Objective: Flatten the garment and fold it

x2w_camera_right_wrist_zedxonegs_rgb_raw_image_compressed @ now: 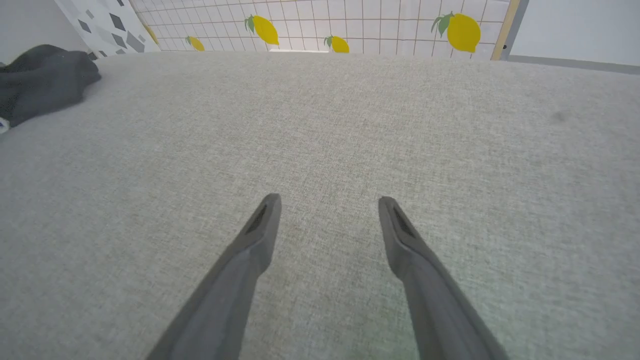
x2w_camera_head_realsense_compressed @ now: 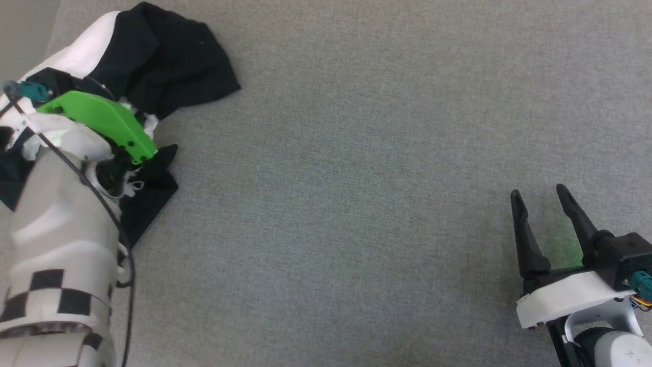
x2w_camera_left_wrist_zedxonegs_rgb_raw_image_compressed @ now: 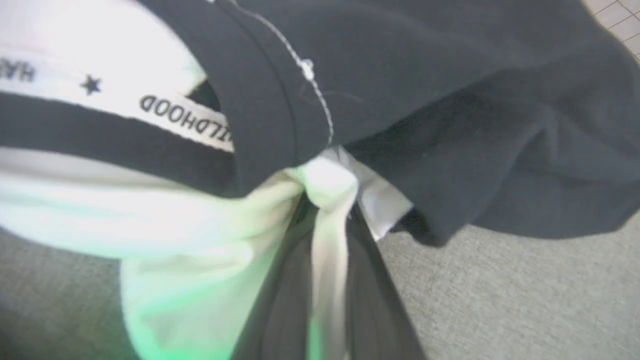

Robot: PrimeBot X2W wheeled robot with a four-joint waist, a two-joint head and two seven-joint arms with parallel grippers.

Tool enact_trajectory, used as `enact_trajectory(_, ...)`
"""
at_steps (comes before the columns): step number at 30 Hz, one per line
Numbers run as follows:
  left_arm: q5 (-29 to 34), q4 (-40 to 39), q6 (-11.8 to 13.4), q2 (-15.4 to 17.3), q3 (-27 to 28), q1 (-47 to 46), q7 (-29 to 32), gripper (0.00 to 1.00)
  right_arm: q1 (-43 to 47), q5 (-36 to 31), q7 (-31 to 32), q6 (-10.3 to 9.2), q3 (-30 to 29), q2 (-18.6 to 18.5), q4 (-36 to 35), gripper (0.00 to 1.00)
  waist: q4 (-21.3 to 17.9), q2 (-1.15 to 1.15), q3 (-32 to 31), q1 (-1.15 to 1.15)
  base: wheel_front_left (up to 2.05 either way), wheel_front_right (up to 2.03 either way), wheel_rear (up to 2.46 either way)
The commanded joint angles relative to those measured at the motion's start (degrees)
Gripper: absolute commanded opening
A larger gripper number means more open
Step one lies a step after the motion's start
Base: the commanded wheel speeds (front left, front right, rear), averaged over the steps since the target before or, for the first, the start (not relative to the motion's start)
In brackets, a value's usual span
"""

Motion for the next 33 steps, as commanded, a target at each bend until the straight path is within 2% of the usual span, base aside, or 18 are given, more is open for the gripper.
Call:
enact_trajectory(1,0.33,0.11,-0.65,-1.96,-0.63,1.18,-2.06,0.00,-0.13,0.41,-0.18,-0.08,0.29,-0.04,0.45,1.00,1.40,0.00,-1.74,0.00,0.00,0.00,0.00)
enact_trajectory(6,1.23,-3.39,-1.48,-0.01,-0.94,-2.09,-13.25,0.00,-0.94,1.80,-1.35,-0.08,1.59,-0.04,3.08,1.00,2.69,0.00,-5.26,0.00,0.00,0.00,0.00)
enact_trajectory(9,2.55,-6.36,-1.79,1.88,-2.66,-4.87,-17.42,0.00,-1.10,3.35,-2.74,-0.08,2.24,-0.04,5.35,1.00,2.86,0.00,-7.87,0.00,0.00,0.00,0.00)
enact_trajectory(12,3.45,-10.09,-1.93,3.72,-5.18,-8.26,-18.99,0.00,-1.15,5.22,-4.60,-0.08,3.06,-0.04,8.37,1.00,2.57,0.00,-10.74,0.00,0.00,0.00,0.00)
enact_trajectory(18,4.12,-18.03,-1.97,7.14,-11.59,-15.89,-16.87,0.00,-1.29,8.58,-8.90,-0.08,4.65,-0.04,14.93,1.00,0.63,0.00,-16.62,0.00,0.00,0.00,0.00)
enact_trajectory(22,4.00,-21.83,-1.98,8.20,-14.88,-21.45,-15.12,0.00,-0.80,10.53,-11.15,-0.08,5.88,-0.04,18.23,1.00,-1.85,0.00,-20.42,0.00,0.00,0.00,0.00)
enact_trajectory(27,2.87,-24.84,-1.98,7.65,-18.89,-27.36,-14.07,0.00,-0.26,12.36,-13.11,-0.08,7.01,-0.04,21.57,1.00,-5.43,0.00,-24.03,0.00,0.00,0.00,0.00)
enact_trajectory(33,0.96,-25.50,-1.98,4.96,-22.91,-32.27,-13.44,0.00,-0.24,13.95,-14.58,-0.08,8.37,-0.04,24.35,1.00,-10.41,0.00,-26.60,0.00,0.00,0.00,0.00)
